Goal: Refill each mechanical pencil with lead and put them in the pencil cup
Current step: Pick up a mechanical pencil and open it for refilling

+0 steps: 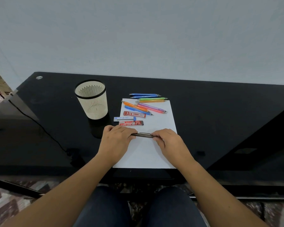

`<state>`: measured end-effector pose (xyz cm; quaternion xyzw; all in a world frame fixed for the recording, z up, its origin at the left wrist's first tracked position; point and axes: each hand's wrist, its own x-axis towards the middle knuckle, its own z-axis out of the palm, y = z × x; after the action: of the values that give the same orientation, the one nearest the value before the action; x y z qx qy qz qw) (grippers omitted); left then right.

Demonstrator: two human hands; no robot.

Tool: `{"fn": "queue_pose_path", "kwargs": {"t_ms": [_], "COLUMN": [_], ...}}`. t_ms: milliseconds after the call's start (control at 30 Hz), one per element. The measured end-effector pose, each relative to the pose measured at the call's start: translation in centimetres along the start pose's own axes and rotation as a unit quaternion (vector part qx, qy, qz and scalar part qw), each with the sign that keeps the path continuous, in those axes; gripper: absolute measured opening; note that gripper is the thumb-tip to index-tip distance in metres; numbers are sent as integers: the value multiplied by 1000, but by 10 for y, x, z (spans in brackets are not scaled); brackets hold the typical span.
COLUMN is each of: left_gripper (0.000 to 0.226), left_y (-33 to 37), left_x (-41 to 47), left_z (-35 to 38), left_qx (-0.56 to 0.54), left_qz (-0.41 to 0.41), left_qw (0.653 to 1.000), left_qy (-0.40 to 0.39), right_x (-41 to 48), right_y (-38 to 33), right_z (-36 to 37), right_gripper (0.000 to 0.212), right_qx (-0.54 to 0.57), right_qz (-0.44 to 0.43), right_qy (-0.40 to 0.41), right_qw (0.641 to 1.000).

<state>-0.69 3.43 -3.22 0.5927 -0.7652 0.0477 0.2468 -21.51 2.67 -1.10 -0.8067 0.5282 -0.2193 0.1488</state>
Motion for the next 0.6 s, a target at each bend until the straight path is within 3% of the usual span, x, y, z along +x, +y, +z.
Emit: {"fn": "queue_pose_path", "kwargs": {"t_ms": [200,433,600], "left_gripper": [17,17,17], "left_y": [-5,-5,-7], "left_x": [-3,-4,-6], "left_z": [1,7,8], "left_qx": [-14,-8,-13], "left_qz": [-47,-47,-42], "left_qw": [998,998,998], "left_qy": [27,31,37], "right_x": [-2,10,12], "right_y": [19,23,24], "right_z": [-9,-19,-21], "right_gripper": [18,27,30], "right_qx": [13,-109,-137], "right_qz": [9,45,67], "right_qy": [53,-34,-42], "right_qw": [998,992,987]}}
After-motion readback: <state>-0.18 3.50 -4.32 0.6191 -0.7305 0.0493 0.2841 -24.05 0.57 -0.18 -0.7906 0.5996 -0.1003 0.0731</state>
